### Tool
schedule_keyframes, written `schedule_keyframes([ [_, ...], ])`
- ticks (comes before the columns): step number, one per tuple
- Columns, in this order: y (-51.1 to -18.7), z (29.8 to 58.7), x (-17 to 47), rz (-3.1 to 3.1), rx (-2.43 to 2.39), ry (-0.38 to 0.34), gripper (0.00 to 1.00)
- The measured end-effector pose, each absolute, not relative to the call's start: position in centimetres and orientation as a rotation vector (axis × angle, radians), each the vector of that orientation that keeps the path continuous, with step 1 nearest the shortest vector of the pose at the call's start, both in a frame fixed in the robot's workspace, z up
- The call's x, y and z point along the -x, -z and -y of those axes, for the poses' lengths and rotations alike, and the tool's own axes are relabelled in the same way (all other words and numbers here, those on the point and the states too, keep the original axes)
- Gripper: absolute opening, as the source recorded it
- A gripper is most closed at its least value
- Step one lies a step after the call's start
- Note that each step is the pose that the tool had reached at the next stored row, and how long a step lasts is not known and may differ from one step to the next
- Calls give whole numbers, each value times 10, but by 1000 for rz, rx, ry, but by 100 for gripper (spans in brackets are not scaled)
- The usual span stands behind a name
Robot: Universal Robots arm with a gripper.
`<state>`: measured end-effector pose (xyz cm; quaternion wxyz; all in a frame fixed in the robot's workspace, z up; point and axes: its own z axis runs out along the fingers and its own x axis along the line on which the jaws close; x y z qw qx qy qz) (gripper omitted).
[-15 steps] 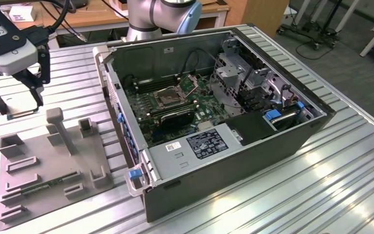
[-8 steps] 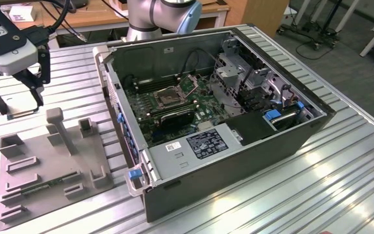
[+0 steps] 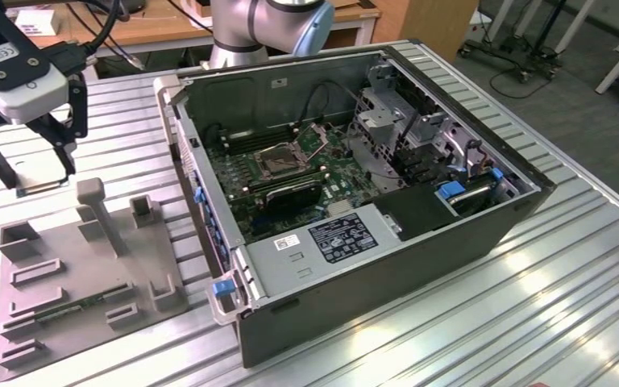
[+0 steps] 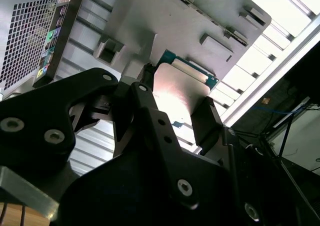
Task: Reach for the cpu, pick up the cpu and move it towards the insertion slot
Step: 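Pick up the cpu and move it towards the insertion slot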
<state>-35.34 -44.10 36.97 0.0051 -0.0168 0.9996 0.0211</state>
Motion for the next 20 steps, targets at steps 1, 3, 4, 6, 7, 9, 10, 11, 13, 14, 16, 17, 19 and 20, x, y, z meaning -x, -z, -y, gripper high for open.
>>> schedule_keyframes([
  [1,-370,441,352,-3130,53,-66,54],
  [3,-370,441,349,-3130,52,-66,54],
  [4,-370,441,348,-3130,52,-66,54],
  [6,-370,441,345,-3130,53,-66,54],
  [7,-370,441,344,-3130,53,-66,54],
  [9,-370,441,342,-3130,53,-66,54],
  [10,-370,441,341,-3130,53,-66,54],
  [11,-370,441,340,-3130,53,-66,54],
  [13,-370,441,338,-3130,53,-66,54],
  [14,-370,441,337,-3130,52,-66,54],
  [16,-370,441,334,-3130,53,-66,54],
  [17,-370,441,333,-3130,53,-66,54],
  [19,-370,441,331,-3130,52,-66,54],
  [20,-370,441,330,-3130,53,-66,54],
])
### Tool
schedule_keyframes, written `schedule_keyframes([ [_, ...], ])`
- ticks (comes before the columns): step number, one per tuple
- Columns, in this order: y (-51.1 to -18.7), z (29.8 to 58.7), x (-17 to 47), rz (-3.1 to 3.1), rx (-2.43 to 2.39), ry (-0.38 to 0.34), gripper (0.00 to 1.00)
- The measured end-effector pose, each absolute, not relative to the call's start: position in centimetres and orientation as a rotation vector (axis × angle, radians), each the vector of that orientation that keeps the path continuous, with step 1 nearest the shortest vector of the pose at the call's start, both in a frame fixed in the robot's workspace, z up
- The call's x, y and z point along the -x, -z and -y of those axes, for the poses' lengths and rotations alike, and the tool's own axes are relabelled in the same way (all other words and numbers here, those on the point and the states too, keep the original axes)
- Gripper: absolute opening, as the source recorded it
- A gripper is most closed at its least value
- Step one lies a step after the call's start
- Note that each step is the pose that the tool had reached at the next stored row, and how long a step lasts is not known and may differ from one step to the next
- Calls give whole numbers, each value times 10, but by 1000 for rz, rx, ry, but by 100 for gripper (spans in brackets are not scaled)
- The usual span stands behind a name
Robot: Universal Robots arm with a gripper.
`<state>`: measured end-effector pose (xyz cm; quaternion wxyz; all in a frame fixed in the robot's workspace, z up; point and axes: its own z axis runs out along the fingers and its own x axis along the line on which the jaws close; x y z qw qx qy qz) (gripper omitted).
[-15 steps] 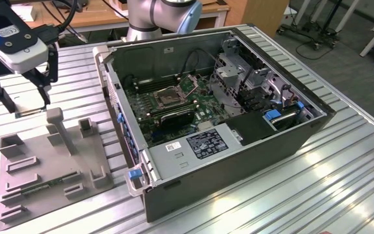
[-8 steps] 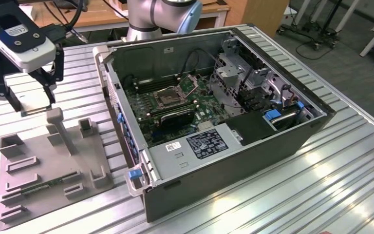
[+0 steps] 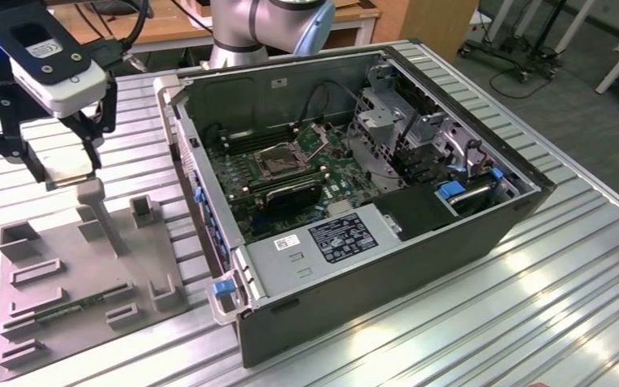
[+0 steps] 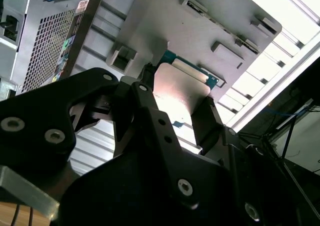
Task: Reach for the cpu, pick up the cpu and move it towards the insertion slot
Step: 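Pick up the cpu and move it towards the insertion slot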
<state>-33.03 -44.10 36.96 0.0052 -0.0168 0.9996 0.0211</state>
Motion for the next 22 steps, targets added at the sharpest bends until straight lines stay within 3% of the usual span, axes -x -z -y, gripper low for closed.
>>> schedule_keyframes([
  [22,-370,441,321,-3130,53,-66,54],
])
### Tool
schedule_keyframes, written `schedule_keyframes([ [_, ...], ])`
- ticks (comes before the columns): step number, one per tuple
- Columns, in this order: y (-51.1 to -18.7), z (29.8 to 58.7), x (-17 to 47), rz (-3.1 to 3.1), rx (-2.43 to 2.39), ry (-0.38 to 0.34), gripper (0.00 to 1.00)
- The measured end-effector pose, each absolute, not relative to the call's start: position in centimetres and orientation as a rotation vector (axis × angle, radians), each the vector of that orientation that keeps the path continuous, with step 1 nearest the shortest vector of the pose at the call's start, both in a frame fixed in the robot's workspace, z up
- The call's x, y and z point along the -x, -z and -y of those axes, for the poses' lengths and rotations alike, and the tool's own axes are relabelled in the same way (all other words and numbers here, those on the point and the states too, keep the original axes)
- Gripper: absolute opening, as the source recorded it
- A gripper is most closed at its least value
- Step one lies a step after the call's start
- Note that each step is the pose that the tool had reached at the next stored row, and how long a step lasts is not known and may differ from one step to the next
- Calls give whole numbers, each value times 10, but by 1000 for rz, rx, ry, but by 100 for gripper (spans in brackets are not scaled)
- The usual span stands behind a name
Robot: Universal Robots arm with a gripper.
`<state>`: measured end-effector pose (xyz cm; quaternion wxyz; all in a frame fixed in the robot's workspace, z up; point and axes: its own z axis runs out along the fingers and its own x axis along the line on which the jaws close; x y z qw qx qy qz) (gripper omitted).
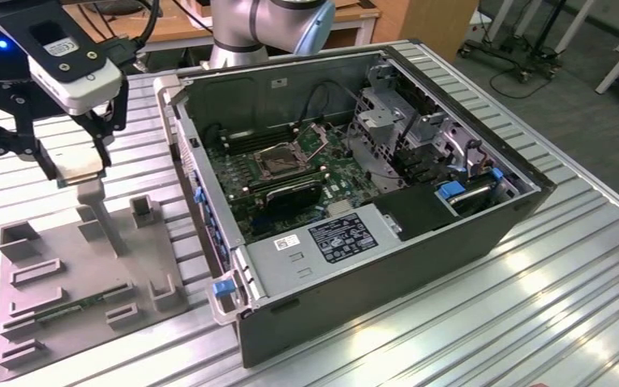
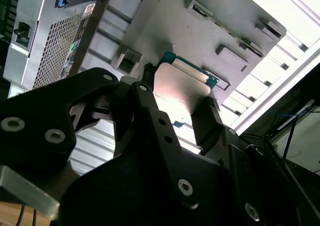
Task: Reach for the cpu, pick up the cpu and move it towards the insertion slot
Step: 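Pick up the cpu and move it towards the insertion slot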
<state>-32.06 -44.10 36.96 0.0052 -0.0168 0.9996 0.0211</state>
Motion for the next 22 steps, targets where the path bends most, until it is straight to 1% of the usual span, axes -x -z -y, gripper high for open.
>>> schedule_keyframes([
  [22,-370,441,286,-3130,53,-66,54],
])
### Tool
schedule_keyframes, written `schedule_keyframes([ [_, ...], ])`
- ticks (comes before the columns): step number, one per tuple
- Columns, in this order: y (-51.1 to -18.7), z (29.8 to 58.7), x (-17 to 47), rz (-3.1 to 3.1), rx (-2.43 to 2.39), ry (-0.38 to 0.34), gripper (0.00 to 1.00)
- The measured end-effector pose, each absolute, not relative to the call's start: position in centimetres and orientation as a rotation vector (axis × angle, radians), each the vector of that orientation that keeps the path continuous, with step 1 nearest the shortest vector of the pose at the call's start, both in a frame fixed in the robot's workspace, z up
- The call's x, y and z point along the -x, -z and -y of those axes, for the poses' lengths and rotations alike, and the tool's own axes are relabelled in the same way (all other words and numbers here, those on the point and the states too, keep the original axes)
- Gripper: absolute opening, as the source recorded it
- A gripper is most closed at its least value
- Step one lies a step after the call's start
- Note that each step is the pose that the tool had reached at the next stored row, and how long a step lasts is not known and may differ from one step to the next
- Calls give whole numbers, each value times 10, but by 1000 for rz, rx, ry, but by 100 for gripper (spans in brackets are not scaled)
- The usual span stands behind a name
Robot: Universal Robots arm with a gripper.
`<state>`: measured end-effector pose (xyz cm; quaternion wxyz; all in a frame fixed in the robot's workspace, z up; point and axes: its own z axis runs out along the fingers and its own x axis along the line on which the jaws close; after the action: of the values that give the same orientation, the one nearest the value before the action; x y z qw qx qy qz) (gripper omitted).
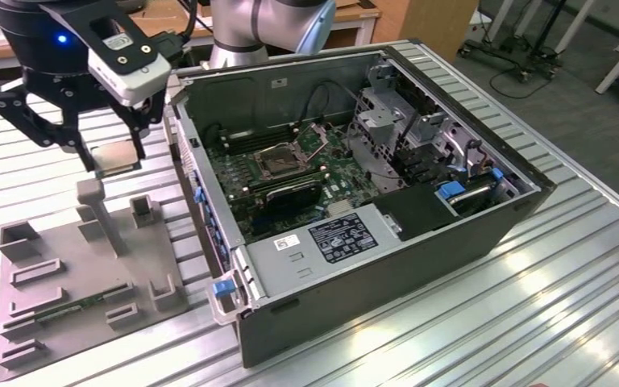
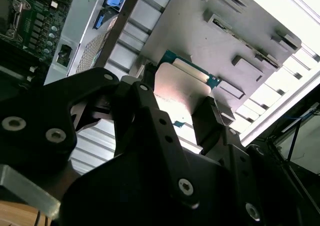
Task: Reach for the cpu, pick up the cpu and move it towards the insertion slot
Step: 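Pick up the cpu and move it towards the insertion slot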
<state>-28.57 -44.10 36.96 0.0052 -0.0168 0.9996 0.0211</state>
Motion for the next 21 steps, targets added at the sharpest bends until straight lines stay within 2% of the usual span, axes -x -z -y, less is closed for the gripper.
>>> schedule_keyframes([
  [21,-370,441,256,-3130,53,-66,54],
])
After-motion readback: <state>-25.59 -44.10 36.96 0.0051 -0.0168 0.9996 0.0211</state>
